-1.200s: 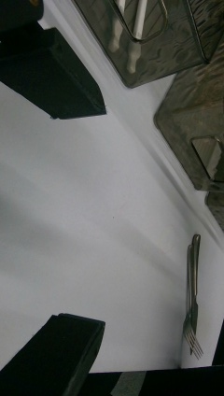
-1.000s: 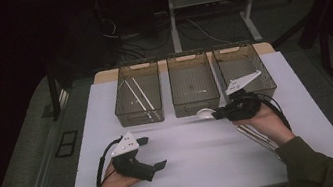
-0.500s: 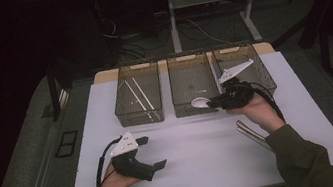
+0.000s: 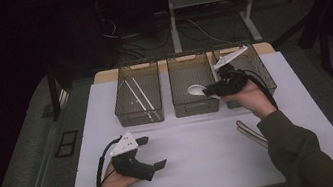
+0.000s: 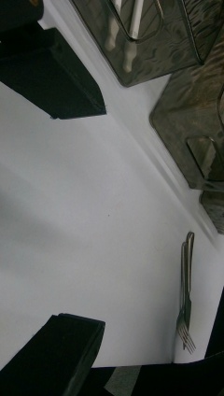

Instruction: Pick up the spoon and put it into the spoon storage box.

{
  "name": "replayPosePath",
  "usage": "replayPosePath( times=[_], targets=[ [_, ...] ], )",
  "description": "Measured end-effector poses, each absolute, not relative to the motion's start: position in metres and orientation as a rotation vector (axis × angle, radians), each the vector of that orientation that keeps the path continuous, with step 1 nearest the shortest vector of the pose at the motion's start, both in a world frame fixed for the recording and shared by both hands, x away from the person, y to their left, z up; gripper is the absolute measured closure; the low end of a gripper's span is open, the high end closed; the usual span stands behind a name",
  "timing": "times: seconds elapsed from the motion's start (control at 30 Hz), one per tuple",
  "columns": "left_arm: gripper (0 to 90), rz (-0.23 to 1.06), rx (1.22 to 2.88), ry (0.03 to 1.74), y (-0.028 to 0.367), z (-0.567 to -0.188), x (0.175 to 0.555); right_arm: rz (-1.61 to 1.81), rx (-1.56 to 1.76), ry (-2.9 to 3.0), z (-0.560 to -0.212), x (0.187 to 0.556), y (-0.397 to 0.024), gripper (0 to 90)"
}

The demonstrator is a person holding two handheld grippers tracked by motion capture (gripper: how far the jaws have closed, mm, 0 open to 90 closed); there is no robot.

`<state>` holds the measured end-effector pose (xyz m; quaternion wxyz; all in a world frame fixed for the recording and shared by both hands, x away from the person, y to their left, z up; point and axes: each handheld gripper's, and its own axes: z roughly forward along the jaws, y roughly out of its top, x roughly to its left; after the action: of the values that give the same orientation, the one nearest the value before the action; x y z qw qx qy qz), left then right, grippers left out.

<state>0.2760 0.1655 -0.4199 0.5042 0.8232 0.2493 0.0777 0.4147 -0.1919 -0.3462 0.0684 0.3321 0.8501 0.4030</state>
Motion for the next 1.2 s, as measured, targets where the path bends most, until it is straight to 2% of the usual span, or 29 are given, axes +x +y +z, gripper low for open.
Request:
replayPosePath(
  times=[0.57,1.2],
  targets=[
    [0.0,0.189,1.99,0.591,0.165,-0.419,0.276,1.181,1.098,2.543,-0.359,0.453,-0.171,82.8],
    [0.0,0.181,1.983,0.59,0.165,-0.419,0.275,1.088,1.135,2.615,-0.386,0.466,-0.148,82.8]
  ],
)
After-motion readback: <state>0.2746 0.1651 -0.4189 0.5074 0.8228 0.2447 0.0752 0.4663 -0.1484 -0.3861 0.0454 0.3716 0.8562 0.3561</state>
